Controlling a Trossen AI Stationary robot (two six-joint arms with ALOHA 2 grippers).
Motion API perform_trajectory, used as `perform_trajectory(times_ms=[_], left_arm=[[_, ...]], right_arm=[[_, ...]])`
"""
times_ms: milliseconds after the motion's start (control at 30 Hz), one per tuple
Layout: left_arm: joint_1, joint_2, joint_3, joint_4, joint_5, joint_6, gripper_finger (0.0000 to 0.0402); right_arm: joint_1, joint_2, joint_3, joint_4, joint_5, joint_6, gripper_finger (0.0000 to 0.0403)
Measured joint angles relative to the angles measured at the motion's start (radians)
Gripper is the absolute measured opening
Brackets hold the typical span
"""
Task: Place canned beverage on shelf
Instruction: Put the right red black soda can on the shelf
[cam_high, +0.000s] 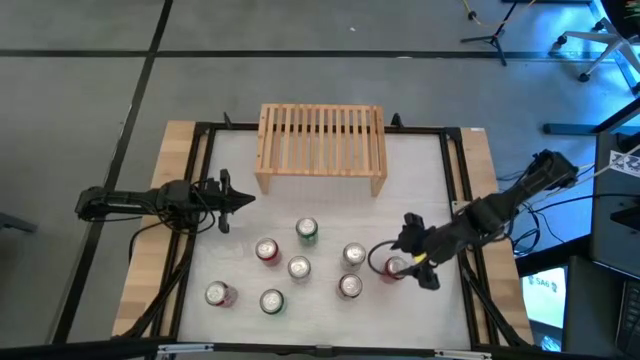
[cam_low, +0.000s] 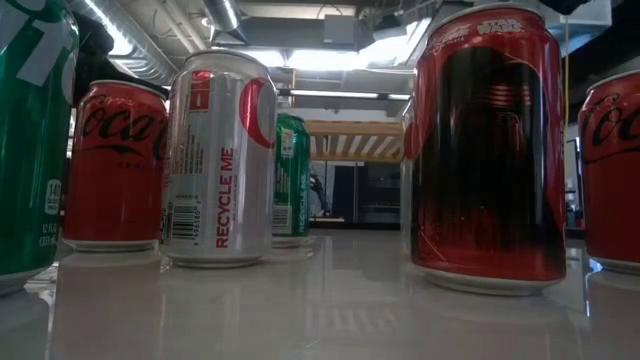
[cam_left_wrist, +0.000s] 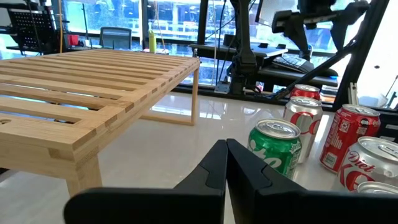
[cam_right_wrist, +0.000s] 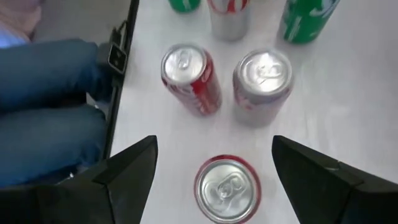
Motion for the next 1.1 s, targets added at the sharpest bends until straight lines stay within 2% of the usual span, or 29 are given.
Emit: perform_trajectory(times_ms=[400,700,1100], left_arm=[[0.0,0.0,0.0,0.0,0.0,0.0,0.0],[0.0,0.0,0.0,0.0,0.0,0.0,0.0],[0.0,0.0,0.0,0.0,0.0,0.0,0.0]], right_arm=[[0.011,0.123,0.0,-0.162,-0.01,0.0,0.0314],[0.011,0.184,0.0,-0.17,-0.08,0.0,0.0314],[0.011,0.279,0.003,-0.168,-0.074,0.0,0.0314]])
